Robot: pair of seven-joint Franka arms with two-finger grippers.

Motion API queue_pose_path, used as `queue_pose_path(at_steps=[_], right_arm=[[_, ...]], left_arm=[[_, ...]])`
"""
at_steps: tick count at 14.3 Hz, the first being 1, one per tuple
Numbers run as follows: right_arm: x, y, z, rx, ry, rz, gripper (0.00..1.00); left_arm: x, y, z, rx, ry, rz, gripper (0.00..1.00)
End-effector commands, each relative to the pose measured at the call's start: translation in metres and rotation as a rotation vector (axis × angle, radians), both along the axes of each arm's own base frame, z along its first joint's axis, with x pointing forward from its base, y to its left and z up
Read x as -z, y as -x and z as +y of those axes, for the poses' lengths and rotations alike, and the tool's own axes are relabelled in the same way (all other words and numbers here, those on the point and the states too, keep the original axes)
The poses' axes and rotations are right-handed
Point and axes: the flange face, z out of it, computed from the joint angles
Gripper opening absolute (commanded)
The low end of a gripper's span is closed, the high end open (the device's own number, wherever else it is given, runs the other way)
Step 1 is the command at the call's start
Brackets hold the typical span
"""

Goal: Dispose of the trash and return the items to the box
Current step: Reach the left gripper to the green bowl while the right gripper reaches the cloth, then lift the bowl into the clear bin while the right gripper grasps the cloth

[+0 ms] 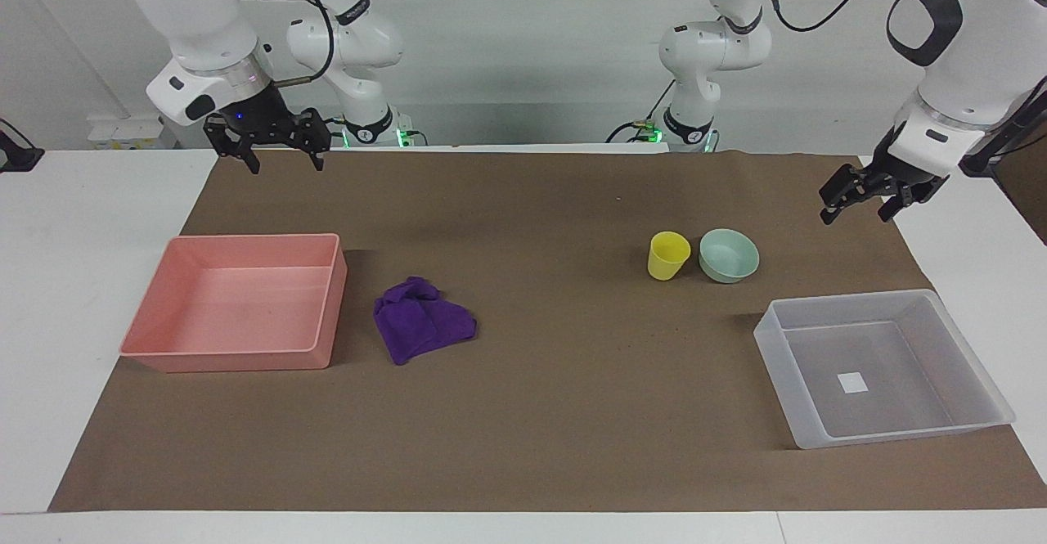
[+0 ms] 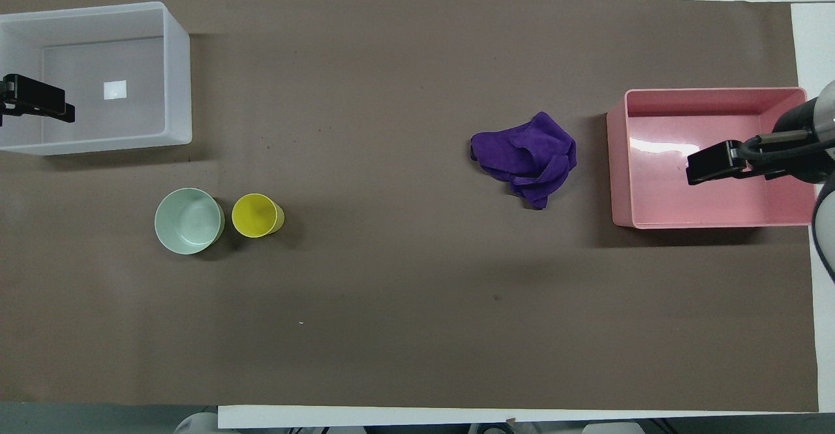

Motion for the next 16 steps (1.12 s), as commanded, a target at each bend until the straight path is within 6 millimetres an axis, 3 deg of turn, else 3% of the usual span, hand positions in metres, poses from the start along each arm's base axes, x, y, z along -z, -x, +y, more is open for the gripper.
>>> queue_pose_path(at_steps=[1,4,6,8,10,12,14,16], right_arm=[[-0.001,0.003,0.001,0.016,-0.001,-0.021,0.99],[0.004,0.000,0.007,-0.007,-0.005,-0.056,0.99],[0.031,-0.014,0.033,-0.054,-0.020,-0.051,0.99],[0.062,-0.038,0.048,-0.050,-0.079,-0.055,1.00],[0.102,-0.060,0.085,-0.093,-0.091,-0.076,0.99],[0.155,-0.082,0.109,-0.078,-0.097,-0.091,0.99],[0.199,-0.091,0.139,-0.102,-0.103,-0.118,0.99],[0.244,-0.090,0.147,-0.090,-0.097,-0.126,0.99]], left_arm=[[-0.004,-0.001,-0.001,-0.001,0.003,0.005,1.00],[0.000,0.001,-0.001,-0.002,0.002,0.011,1.00],[0.032,0.025,-0.017,-0.011,0.000,0.017,1.00],[0.081,0.067,-0.044,-0.007,0.005,-0.029,1.00],[0.123,0.101,-0.035,-0.002,-0.005,0.015,1.00],[0.159,0.109,-0.029,-0.024,-0.013,0.068,1.00],[0.196,0.114,-0.021,-0.055,-0.016,0.087,1.00],[0.234,0.129,-0.015,-0.059,-0.015,0.073,1.00]])
